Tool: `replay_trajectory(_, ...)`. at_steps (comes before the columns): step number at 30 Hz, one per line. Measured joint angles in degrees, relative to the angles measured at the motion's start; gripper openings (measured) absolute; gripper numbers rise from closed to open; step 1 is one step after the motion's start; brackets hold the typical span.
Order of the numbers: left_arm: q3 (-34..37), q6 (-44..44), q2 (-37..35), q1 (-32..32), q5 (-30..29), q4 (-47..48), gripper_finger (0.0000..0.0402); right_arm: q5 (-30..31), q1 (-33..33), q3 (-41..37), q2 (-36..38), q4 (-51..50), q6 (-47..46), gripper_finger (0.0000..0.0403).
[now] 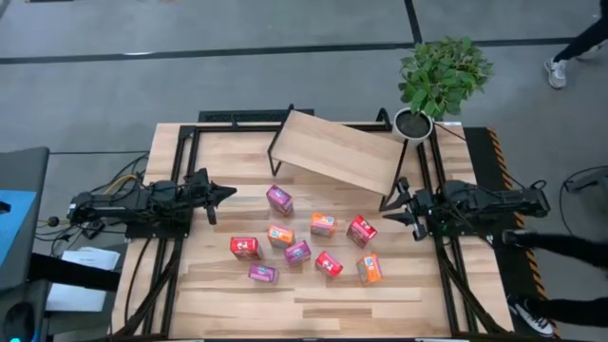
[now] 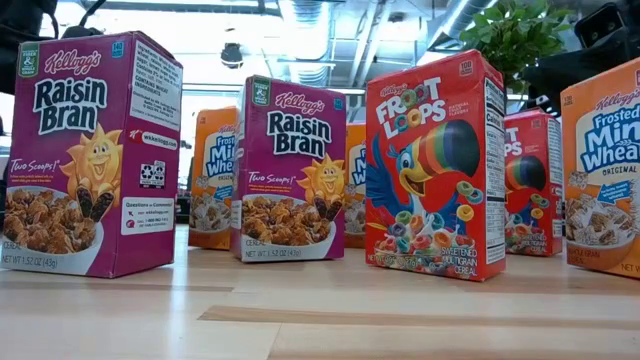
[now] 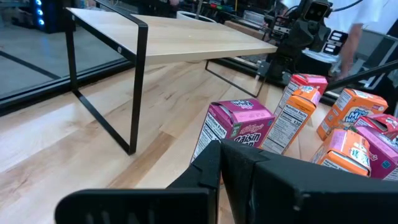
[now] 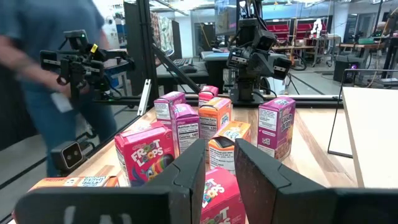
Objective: Stack cereal on shelf
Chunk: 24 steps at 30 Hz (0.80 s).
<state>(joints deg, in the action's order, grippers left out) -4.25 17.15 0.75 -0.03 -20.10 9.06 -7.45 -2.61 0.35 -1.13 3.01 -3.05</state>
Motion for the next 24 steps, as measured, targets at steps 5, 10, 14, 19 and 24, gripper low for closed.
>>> replay_trajectory(5, 0.0, 0.0, 0.0, 0.0, 0.0, 0.0, 0.0000, 0.0, 0.0, 0.0, 0.0, 0.0, 0.0, 0.0113)
replay_trajectory(10, 0.0, 0.0, 0.0, 0.0, 0.0, 0.0, 0.0000, 0.0, 0.0, 0.0, 0.0, 0.0, 0.0, 0.0113)
replay_trajectory(14, 0.0, 0.0, 0.0, 0.0, 0.0, 0.0, 0.0000, 0.0, 0.0, 0.0, 0.0, 0.0, 0.0, 0.0113)
replay_trajectory(19, 0.0, 0.0, 0.0, 0.0, 0.0, 0.0, 0.0000, 0.0, 0.0, 0.0, 0.0, 0.0, 0.0, 0.0113)
replay_trajectory(24, 0.0, 2.1, 0.0, 0.0, 0.0, 0.0, 0.0000, 0.0, 0.0, 0.0, 0.0, 0.0, 0.0, 0.0113)
